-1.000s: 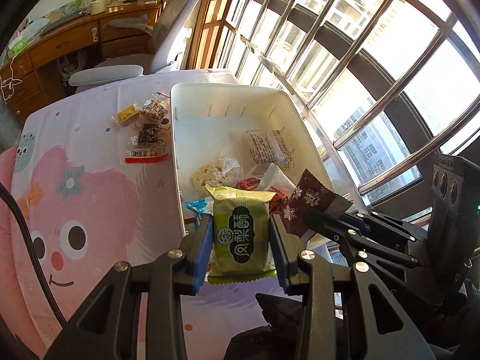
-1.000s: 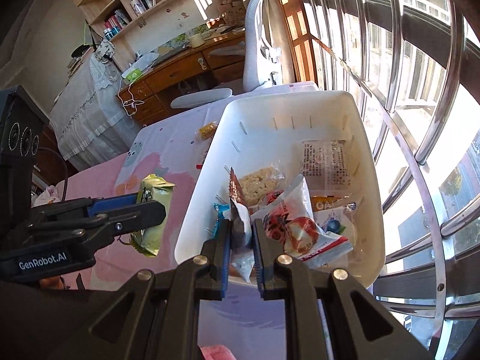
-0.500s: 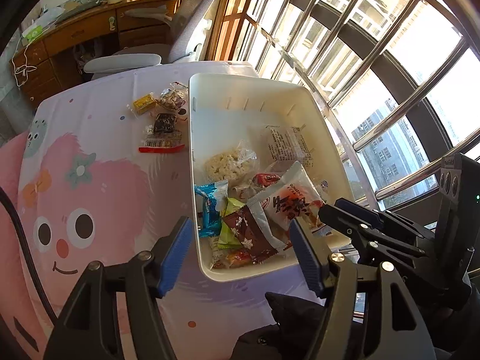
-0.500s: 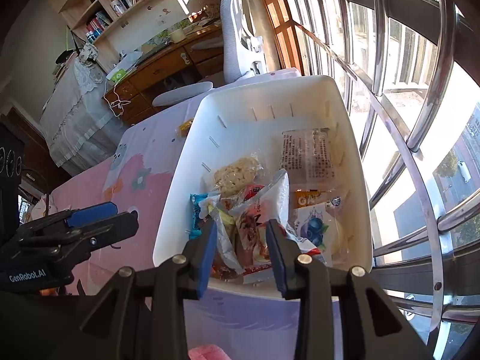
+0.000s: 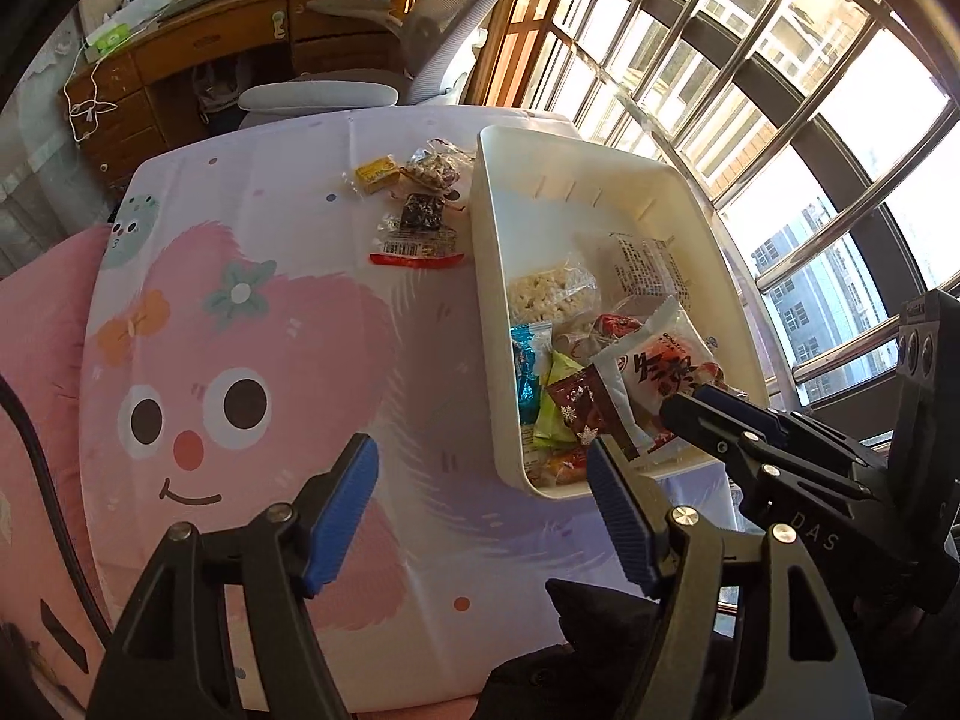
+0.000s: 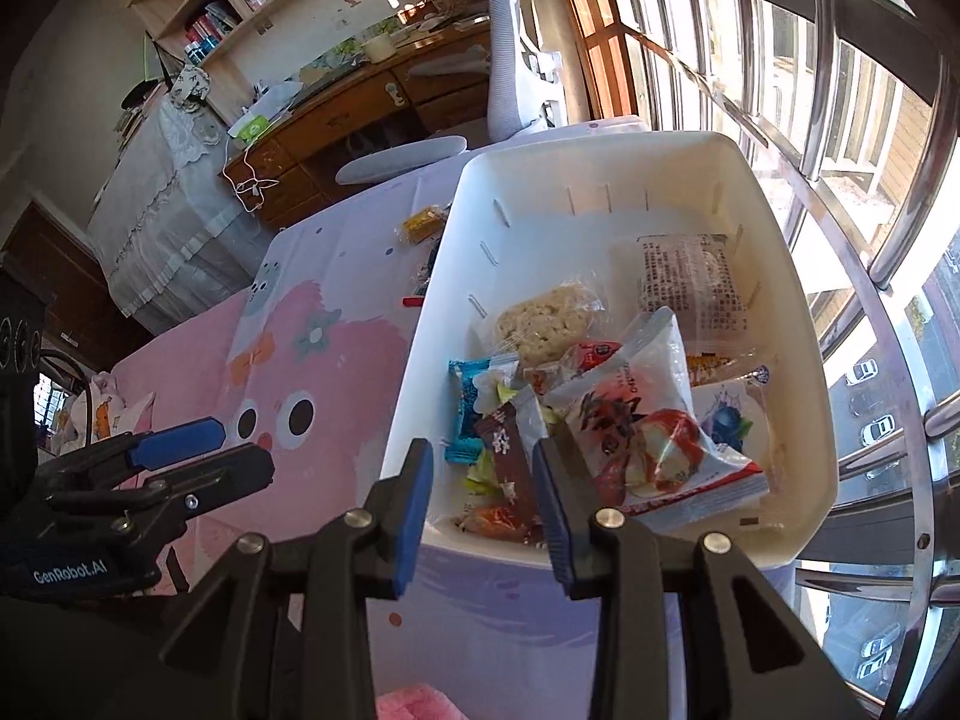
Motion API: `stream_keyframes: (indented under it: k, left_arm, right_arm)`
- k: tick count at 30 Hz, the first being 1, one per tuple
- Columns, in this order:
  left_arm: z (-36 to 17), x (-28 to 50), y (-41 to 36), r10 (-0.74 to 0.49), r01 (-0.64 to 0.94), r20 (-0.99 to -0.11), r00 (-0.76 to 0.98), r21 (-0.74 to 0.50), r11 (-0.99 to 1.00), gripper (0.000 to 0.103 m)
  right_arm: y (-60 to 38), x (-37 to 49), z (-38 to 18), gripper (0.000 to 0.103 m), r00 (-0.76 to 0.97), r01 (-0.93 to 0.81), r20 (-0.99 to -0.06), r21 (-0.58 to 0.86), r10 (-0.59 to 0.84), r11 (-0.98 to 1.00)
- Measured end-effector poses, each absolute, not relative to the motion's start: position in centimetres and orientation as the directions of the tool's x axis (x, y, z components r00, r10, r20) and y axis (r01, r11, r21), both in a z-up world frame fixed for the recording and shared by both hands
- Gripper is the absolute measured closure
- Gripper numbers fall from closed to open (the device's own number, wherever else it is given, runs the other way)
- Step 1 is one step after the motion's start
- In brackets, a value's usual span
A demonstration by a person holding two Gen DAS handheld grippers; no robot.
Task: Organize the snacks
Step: 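Open both tools to drop the biscuit pack and chocolate bar into the tray, then withdraw both tools from the tray toward the remaining snacks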
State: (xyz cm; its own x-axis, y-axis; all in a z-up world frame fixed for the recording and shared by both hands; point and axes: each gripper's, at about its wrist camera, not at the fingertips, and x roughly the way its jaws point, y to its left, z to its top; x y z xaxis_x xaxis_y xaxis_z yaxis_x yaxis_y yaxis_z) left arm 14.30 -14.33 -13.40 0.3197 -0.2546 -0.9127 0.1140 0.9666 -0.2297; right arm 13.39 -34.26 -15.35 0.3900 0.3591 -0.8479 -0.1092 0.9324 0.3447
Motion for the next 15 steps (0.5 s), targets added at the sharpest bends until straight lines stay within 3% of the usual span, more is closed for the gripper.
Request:
stream_keyframes:
  k: [15]
  left_arm:
    - [-12.8,11.6,-3.2,-0.243,0.099,-0.915,0.323,-0.222,0.970,0.032]
  right_arm:
    - [-24.1,10.6,-15.6,0.068,0.372,-0.113,-0.848,0.362,0.378,0.925]
